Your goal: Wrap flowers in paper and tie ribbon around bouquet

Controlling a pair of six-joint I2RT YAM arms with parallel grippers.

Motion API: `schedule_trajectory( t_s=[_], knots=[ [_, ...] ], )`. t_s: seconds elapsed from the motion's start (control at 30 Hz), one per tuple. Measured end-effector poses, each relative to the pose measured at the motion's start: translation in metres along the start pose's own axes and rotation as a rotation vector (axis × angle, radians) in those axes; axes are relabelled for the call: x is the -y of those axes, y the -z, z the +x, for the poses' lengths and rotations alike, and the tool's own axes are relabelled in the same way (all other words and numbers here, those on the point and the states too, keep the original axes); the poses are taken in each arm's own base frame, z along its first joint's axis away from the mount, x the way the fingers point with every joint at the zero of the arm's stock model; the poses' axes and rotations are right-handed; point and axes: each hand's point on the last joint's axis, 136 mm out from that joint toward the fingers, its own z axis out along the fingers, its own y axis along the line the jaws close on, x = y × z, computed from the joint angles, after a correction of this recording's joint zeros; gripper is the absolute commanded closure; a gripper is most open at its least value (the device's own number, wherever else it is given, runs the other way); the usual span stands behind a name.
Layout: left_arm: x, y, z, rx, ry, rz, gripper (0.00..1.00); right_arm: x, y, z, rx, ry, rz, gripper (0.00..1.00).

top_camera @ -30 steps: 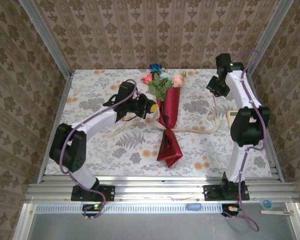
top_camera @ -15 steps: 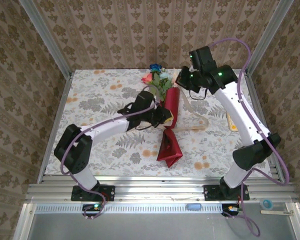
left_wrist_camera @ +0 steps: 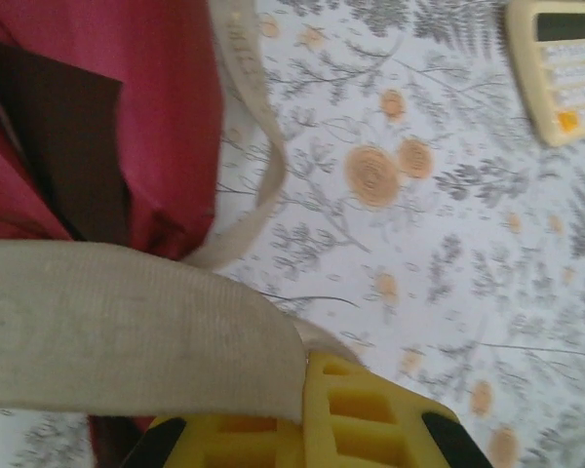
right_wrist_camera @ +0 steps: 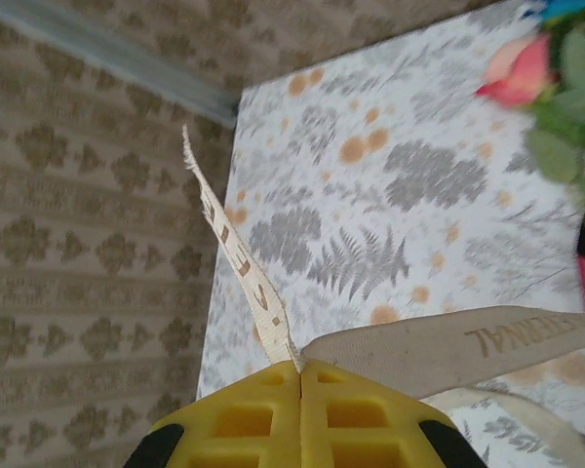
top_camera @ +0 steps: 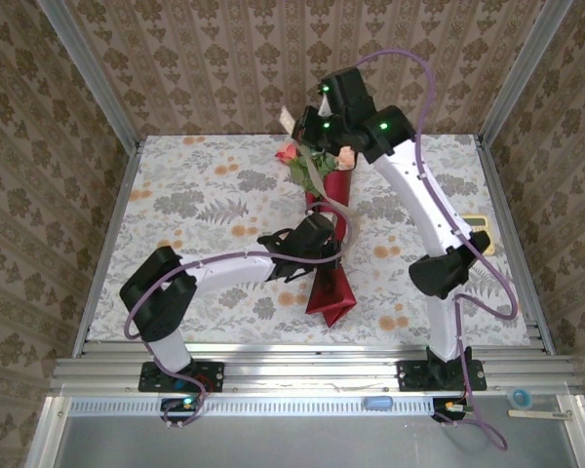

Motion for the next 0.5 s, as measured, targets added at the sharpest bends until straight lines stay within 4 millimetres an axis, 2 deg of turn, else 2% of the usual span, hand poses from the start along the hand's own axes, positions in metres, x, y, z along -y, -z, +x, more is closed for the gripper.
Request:
schedule_trajectory(
  t_s=[0.13,0.27,0.33,0.4,0.5],
  knots=[
    [-0.008,-0.004,0.004,-0.021,-0.040,-0.043,1.00,-0.036,-0.008,0.046,-0.108,0.103,-0.074,1.00],
    [-0.009,-0.005,0.005,-0.036,-0.060,-0.057,1.00,-0.072,-0.006,0.096,-0.218,0.220,-0.170,1.00],
    [-0.010,-0.004,0.005,-0.039,-0.068,-0.062,1.00,-0.084,-0.007,0.123,-0.285,0.275,-0.206,1.00],
    [-0.010,-0.004,0.004,-0.042,-0.074,-0.068,1.00,-0.087,-0.011,0.153,-0.365,0.324,-0.224,0.99],
    [-0.011,-0.003,0.006,-0.047,-0.079,-0.072,1.00,-0.075,-0.023,0.200,-0.515,0.362,-0.204,0.75]
  ],
)
